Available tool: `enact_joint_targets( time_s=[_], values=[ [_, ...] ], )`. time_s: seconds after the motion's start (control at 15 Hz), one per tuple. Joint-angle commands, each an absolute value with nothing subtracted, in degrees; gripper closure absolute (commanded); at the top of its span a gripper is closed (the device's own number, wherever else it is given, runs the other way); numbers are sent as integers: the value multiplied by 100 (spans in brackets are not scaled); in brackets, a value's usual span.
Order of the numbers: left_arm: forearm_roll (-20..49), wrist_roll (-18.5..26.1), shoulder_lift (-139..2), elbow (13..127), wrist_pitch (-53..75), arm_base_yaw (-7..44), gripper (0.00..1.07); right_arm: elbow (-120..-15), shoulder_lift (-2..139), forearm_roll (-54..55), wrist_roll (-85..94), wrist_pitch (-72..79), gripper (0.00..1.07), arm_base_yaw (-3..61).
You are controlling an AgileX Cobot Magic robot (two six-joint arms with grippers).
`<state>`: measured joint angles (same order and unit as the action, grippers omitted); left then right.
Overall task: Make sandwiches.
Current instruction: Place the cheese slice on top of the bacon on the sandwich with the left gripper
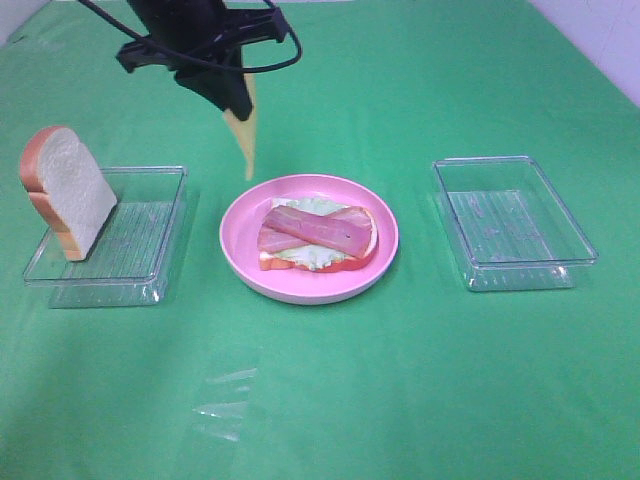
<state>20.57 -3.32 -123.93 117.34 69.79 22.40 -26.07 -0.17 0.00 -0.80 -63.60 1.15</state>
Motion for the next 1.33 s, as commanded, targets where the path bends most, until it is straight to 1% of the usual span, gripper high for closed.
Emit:
enact_joint_targets(
  time_s=[0.07,0.13,0.2,0.4,0.6,0.87,1.0,1.13,1.27,1.33],
  values=[
    [3392,493,-12605,11740,6961,2326,107,-2595,-178,0,-46,-6343,14,126],
    [3696,596,-12748,11740,6939,2366,107,-2595,-178,0,-46,-6343,14,126],
    [3867,607,-12920,11740,6893,2424,107,-2595,-178,0,-46,-6343,14,126],
    [4091,1003,-13424,11740,6366,2670,107,-2595,-178,0,-46,-6343,14,126],
    [4429,1415,-13699,11740,6056,2750,107,-2595,-178,0,-46,-6343,14,126],
    [4406,1742,-13831,11740,5982,2750,107,-2595,-178,0,-46,-6343,14,126],
    [3925,1667,-13831,11740,5942,2750,107,-2595,-178,0,-46,-6343,14,126],
    [3478,1358,-13831,11740,5924,2750,107,-2595,-178,0,-46,-6343,14,126],
    [2704,693,-13808,11740,5884,2750,107,-2595,-178,0,-46,-6343,14,126],
    [2384,435,-13797,11740,5879,2750,107,-2595,-178,0,-46,-6343,14,126]
  ],
)
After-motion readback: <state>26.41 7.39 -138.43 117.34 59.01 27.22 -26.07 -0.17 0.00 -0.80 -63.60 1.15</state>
